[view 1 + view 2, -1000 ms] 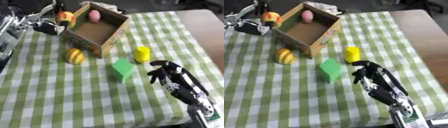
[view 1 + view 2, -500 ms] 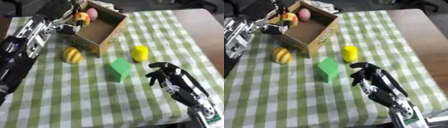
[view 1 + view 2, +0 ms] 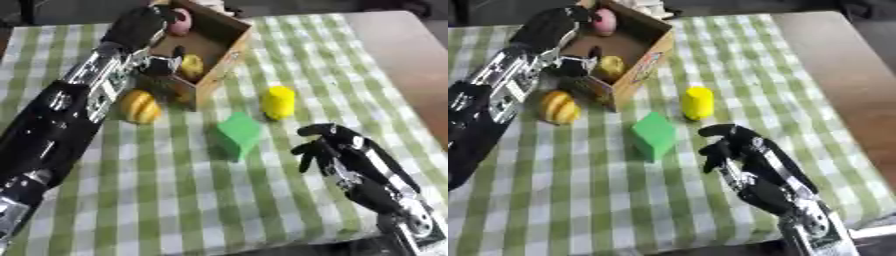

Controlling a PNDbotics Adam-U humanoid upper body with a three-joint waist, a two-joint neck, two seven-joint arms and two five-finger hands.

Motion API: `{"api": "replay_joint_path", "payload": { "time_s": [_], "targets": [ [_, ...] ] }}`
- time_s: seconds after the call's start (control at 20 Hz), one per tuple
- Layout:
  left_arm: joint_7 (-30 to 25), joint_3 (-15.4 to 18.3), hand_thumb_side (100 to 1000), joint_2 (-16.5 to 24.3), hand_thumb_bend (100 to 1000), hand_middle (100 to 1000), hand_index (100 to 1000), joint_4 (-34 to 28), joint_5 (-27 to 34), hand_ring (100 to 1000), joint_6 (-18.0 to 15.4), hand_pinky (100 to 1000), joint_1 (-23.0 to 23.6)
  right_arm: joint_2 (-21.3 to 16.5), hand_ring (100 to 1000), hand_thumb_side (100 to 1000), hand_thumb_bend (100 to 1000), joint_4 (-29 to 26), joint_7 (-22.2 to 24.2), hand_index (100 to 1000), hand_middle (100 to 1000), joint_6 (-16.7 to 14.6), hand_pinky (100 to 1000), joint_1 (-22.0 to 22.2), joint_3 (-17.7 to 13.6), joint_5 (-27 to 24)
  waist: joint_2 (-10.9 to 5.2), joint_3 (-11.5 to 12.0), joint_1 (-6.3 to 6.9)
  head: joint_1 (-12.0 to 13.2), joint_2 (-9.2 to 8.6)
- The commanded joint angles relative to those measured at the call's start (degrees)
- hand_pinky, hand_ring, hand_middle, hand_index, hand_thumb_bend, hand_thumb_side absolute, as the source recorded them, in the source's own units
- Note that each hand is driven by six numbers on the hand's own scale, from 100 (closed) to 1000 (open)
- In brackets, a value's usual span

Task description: Pick up objects on the table and place them in the box.

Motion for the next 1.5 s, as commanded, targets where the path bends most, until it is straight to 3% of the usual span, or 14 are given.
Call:
{"api": "replay_joint_path", "payload": {
  "time_s": [0.05,0.15,0.5,0.55,0.7,0.85,1.1,1.25,1.5],
  "targets": [
    [-0.2,-0.1,279,1.7,100,755,900,-3.4,2.5,731,1.1,731,-1.7,-0.2,462,517,100,-1.5,0.1,765,246,-0.1,724,-0.6,0.0,-0.2,-0.82,0.1,-0.04,0.0,-0.53],
    [-1.5,-0.3,211,3.2,100,723,879,-5.9,4.9,705,1.0,722,-1.5,-0.2,462,516,100,-1.5,0.0,765,247,-0.1,724,-0.6,-0.2,-0.1,-0.84,0.3,0.01,-0.3,-0.73],
    [-13.2,0.5,220,10.4,100,675,833,-17.8,15.9,675,0.5,708,0.8,-0.5,462,516,100,-1.3,-0.8,765,247,-0.3,724,-0.4,-0.9,0.6,-0.94,1.1,0.54,-1.6,-1.06],
    [-15.1,-0.2,247,12.7,146,637,779,-19.6,16.6,631,-0.4,714,1.8,-0.6,463,516,100,-1.3,-0.9,765,249,-0.3,724,-0.3,-1.1,0.7,-0.98,1.5,0.81,-2.1,-0.95],
    [-24.5,-1.3,286,19.7,217,668,799,-25.8,18.1,656,-4.1,733,6.0,-0.9,464,516,100,-1.1,-1.4,766,254,-0.4,724,-0.2,-1.5,1.1,-1.05,2.0,1.34,-2.6,-0.64],
    [-32.4,-1.7,320,22.0,294,690,820,-27.9,17.8,671,-5.5,744,8.3,-1.0,464,515,100,-1.1,-1.6,766,255,-0.4,724,-0.2,-1.5,1.3,-0.99,2.1,1.41,-2.8,-0.59],
    [-37.7,-3.4,353,21.4,369,717,842,-25.2,13.3,690,-7.8,756,8.9,-1.0,464,514,100,-1.2,-1.7,766,255,-0.5,724,-0.2,-1.4,1.3,-0.91,2.0,1.17,-2.6,-0.63],
    [-38.0,-4.2,358,19.7,404,735,857,-22.2,10.5,702,-9.6,764,8.5,-0.8,464,514,100,-1.2,-1.6,766,255,-0.5,724,-0.2,-1.4,1.3,-0.88,1.9,1.05,-2.3,-0.63],
    [-35.9,-4.1,358,16.1,378,726,851,-16.1,5.6,696,-10.8,757,8.1,-0.7,464,514,100,-1.3,-1.5,766,255,-0.5,724,-0.2,-1.3,1.1,-0.84,1.7,0.83,-2.3,-0.83]
  ]
}}
